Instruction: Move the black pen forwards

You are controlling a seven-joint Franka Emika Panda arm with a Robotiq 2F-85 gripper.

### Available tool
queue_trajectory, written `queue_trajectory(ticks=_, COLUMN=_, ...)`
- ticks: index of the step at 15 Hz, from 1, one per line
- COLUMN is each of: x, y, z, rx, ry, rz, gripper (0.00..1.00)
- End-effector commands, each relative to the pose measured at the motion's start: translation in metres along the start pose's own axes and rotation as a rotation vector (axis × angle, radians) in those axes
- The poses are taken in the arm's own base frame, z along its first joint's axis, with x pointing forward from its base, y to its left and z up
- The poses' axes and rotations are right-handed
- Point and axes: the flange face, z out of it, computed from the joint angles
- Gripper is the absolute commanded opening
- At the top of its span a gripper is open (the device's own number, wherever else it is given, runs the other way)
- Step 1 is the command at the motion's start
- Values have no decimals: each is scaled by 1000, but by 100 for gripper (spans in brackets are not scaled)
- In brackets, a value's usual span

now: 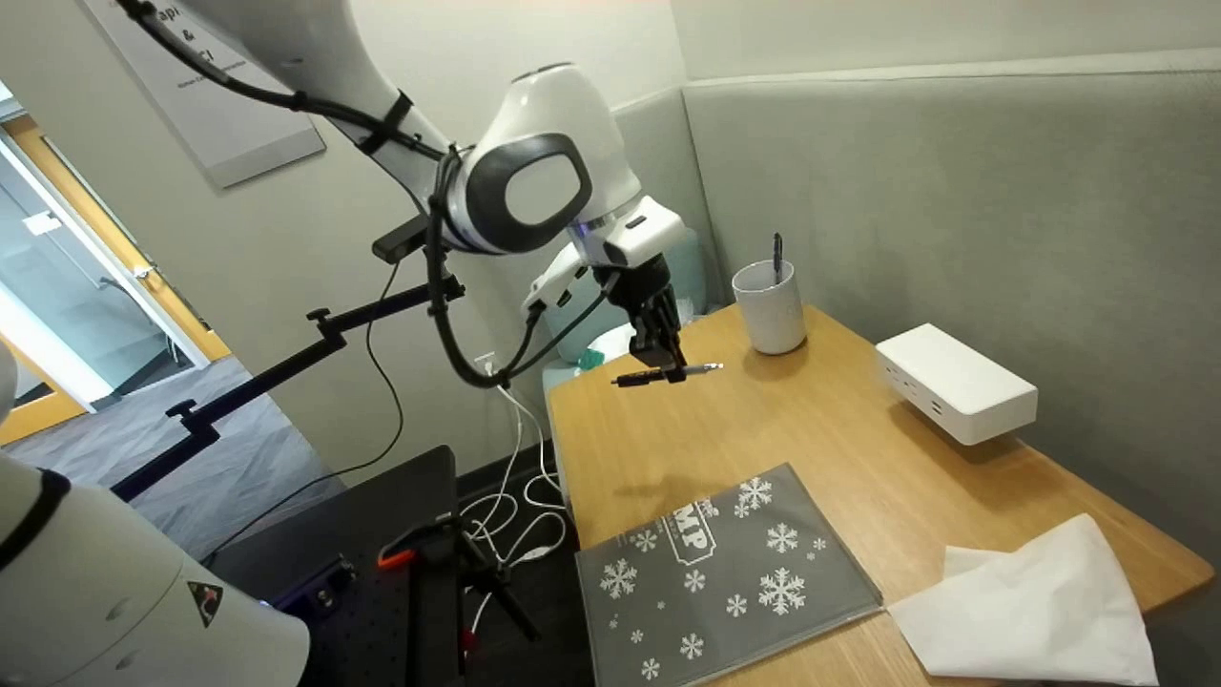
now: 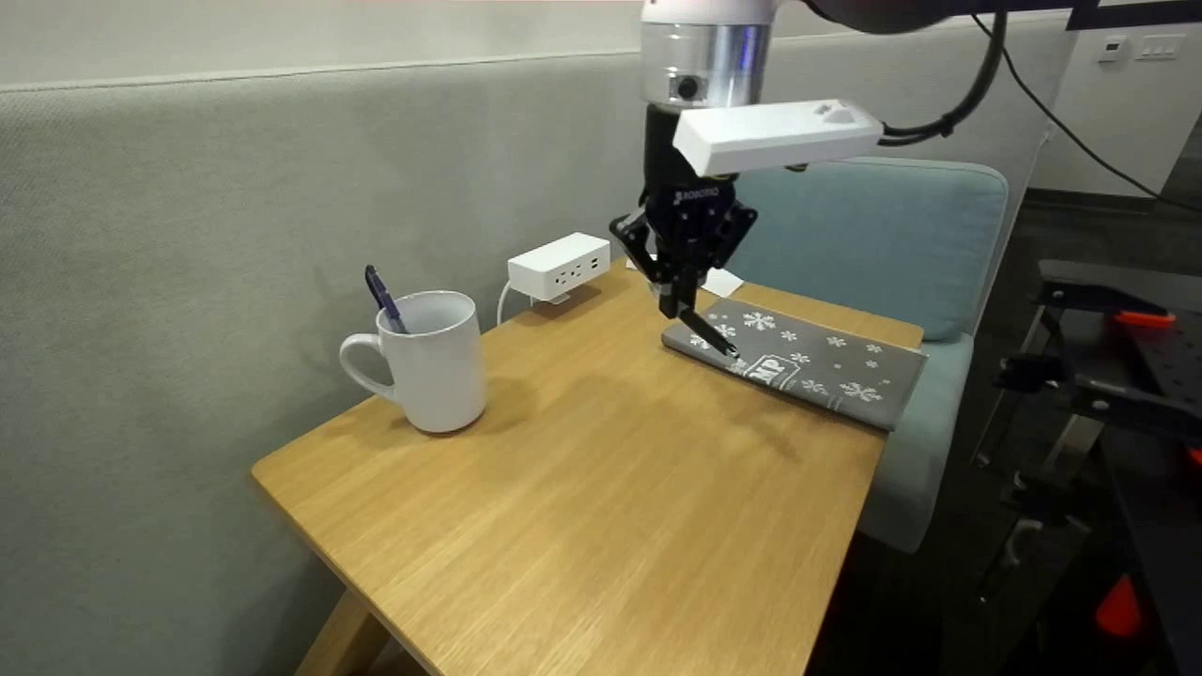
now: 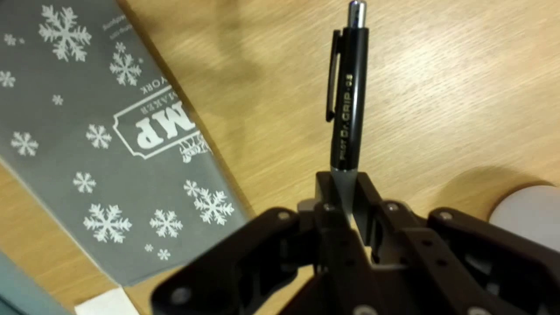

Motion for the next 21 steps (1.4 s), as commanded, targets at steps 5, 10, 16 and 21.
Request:
queue_trajectory(ticks=5, x=-47, y=54, z=37, rx=95, ry=-61, rz=209, gripper=4)
queue_trajectory(ticks=10, x=-39, y=55, z=60, rx=128, ry=-131, rz=261, gripper=4)
queue_trajectory(ticks=16, x=-24, y=52, z=84, rx=117, ry=-178, rz=255, gripper=47)
queue_trajectory(ticks=21, x=-22, y=40, z=82, rx=129, ry=-192, rz=204, gripper=84)
